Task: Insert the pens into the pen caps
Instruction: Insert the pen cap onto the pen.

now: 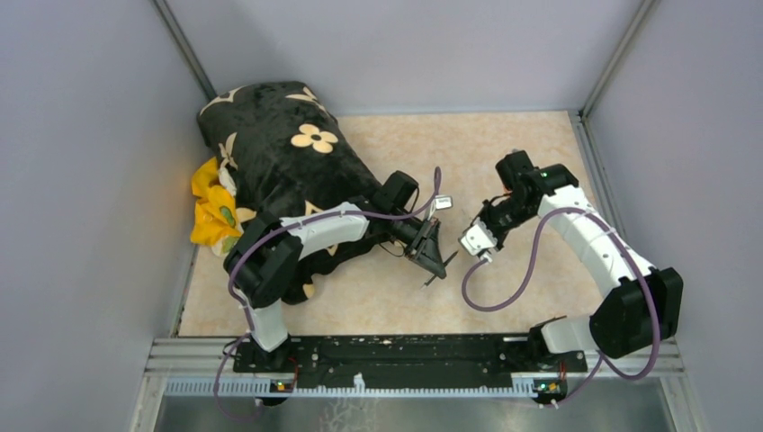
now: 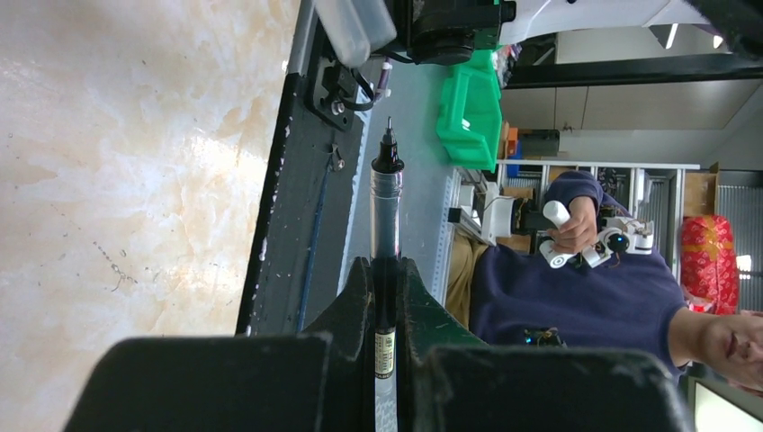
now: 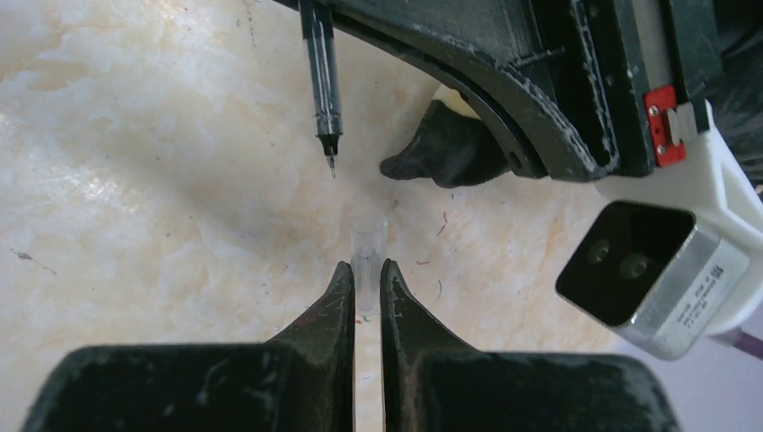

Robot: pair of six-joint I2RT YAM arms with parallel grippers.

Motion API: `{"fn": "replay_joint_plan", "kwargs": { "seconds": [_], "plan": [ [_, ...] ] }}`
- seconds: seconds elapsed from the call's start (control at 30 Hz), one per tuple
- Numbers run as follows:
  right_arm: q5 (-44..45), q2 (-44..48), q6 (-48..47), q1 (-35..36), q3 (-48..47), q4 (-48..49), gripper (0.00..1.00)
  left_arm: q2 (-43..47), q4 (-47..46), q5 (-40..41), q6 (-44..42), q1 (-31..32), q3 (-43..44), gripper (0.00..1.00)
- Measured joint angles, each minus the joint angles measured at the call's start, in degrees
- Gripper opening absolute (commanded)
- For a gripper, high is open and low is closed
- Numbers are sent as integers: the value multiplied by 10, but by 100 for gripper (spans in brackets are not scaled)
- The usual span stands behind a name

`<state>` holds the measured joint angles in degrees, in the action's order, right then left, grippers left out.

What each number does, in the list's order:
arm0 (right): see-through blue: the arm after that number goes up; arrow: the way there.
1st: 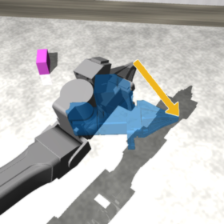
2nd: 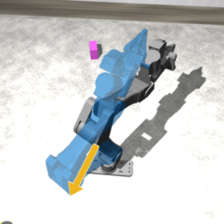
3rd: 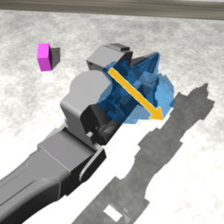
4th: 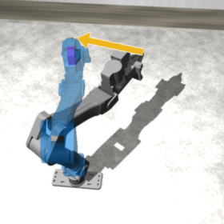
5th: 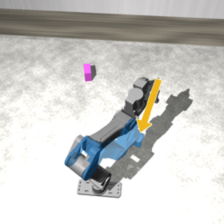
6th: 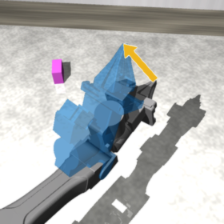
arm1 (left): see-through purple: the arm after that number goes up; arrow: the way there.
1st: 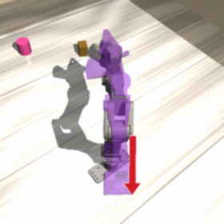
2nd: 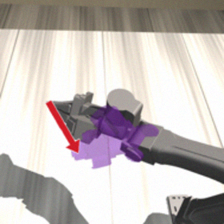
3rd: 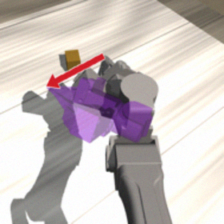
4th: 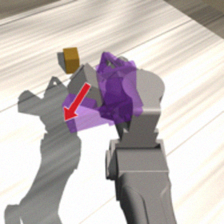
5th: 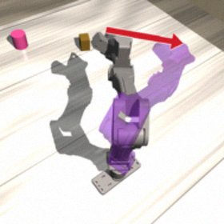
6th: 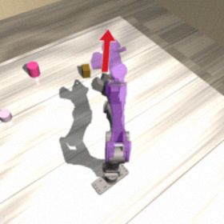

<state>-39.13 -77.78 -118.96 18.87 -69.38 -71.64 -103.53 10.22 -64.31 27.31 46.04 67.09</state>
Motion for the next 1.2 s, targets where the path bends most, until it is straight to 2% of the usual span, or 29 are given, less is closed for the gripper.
{"fn": "replay_joint_plan", "kwargs": {
  "seconds": [0.23,1.2],
  "plan": [
    [18,0,0,26,-5,-9,0,-3,-2,-3,1,0,10,0],
    [44,0,0,52,-24,-33,0,-12,-2,-2,1,0,12,0]
  ]
}}
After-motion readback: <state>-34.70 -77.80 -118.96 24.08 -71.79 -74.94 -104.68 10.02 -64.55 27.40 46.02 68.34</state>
